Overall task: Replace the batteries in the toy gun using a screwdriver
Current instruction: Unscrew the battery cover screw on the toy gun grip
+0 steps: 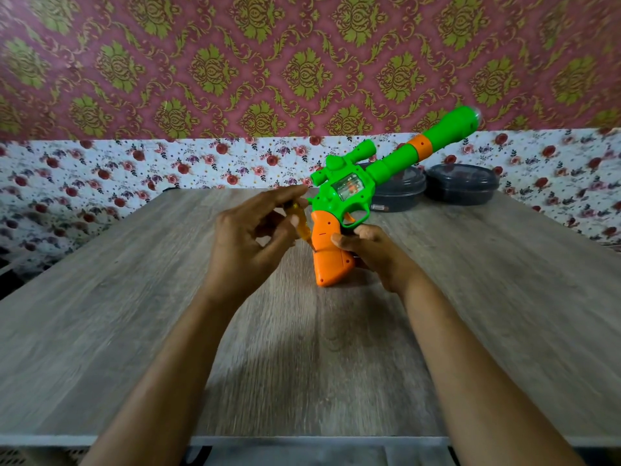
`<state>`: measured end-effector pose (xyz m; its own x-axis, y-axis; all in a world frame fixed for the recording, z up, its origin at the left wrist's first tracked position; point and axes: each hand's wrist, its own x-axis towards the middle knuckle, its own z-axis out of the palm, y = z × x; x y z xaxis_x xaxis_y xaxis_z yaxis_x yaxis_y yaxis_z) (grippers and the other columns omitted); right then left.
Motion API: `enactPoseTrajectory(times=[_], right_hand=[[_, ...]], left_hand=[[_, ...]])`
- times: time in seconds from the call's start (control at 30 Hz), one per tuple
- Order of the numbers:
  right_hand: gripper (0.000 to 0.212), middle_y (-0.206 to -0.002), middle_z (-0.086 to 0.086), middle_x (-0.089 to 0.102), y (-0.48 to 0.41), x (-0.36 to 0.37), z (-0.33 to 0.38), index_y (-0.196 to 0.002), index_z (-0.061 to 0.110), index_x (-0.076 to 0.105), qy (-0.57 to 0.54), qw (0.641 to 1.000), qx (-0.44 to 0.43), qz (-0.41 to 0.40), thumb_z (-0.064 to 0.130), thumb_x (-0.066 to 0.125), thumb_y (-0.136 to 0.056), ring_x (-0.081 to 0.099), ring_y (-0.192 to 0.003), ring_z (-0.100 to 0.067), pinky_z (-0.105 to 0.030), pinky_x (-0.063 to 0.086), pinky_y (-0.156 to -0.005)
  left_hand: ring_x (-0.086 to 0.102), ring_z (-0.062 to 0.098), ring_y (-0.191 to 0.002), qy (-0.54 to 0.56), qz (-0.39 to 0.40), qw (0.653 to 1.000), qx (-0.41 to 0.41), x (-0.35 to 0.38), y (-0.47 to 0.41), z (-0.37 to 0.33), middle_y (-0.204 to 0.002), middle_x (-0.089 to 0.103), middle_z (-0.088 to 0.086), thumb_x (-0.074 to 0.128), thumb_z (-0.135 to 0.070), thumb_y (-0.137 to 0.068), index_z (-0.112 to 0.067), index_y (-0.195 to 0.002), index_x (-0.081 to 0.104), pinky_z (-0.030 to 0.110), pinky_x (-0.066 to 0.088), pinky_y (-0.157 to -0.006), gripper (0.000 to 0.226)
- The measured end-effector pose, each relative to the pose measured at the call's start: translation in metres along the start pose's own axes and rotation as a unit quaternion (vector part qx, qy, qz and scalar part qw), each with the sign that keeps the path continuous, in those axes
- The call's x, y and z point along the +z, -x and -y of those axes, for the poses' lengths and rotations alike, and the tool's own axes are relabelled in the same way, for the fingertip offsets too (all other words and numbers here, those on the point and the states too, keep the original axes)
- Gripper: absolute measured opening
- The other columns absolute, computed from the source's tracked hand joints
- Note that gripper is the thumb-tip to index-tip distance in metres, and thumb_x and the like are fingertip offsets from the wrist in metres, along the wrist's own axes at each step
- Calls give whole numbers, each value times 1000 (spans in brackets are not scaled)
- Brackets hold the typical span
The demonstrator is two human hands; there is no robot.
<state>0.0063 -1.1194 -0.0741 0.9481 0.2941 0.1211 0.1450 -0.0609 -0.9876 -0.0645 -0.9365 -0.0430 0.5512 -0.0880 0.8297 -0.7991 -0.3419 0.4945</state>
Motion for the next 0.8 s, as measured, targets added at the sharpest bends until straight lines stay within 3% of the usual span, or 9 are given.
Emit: enactPoseTrajectory(times=[0.13,0.27,0.37,0.47,0.57,0.67,0.73,0.8], right_hand=[[9,-91,3,64,-3,-1,-2,-98,20,59,16,1000,1,-4,17,56,-90,60,-85,-11,-25,49,-78],[17,-93,1,64,-4,-1,-3,-106,17,60,20,1000,-1,-2,17,57,-90,60,-87,-13,-31,48,-83],[20,-91,3,64,-2,0,-3,-110,16,59,18,1000,-9,-4,15,56,-90,60,-84,-9,-25,49,-77],[16,-92,2,64,-1,0,-2,-106,17,60,20,1000,-9,-4,15,56,-90,60,-83,-8,-23,49,-76],[8,-88,4,64,-2,1,-3,-92,19,62,9,1000,5,-6,14,57,-89,60,-81,-8,-23,50,-73],[10,-76,11,64,-3,2,-3,-85,19,62,-17,999,15,-27,10,58,-88,58,-72,-3,-14,50,-62],[12,-78,10,63,-4,3,-3,-96,17,61,-19,999,21,-36,9,57,-88,58,-70,-1,-12,49,-61],[22,-84,5,63,-5,5,-3,-110,12,59,-19,999,23,-40,8,56,-89,57,-72,-2,-14,48,-66]], left_hand=[[67,7,-70,-23,-9,999,22,0,-1,-1,-96,67,-8,63,-27,-83,-30,-106,60,22,55,-62,24],[61,7,-65,-47,-55,997,19,1,-2,3,-81,62,-10,70,-34,-76,-16,-86,59,20,49,-56,24],[56,7,-63,-58,-73,995,18,3,-1,6,-74,56,-9,72,-37,-73,-15,-80,52,18,46,-54,31],[56,2,-62,-31,-98,995,-3,4,0,6,-73,56,-12,73,-37,-72,-26,-77,48,17,47,-57,27],[60,7,-64,41,-170,983,-53,1,-5,4,-72,61,-9,67,-37,-77,-26,-80,45,26,51,-60,25],[59,17,-61,165,-243,947,-131,-5,-9,3,-67,57,-5,52,-32,-94,-23,-85,40,30,51,-59,18],[47,12,-50,205,-279,911,-225,-7,-10,6,-64,44,-3,42,-33,-100,-22,-86,38,22,42,-47,18],[35,7,-42,246,-268,876,-315,-7,-10,13,-60,38,-4,46,-29,-99,-20,-83,40,18,30,-39,19]])
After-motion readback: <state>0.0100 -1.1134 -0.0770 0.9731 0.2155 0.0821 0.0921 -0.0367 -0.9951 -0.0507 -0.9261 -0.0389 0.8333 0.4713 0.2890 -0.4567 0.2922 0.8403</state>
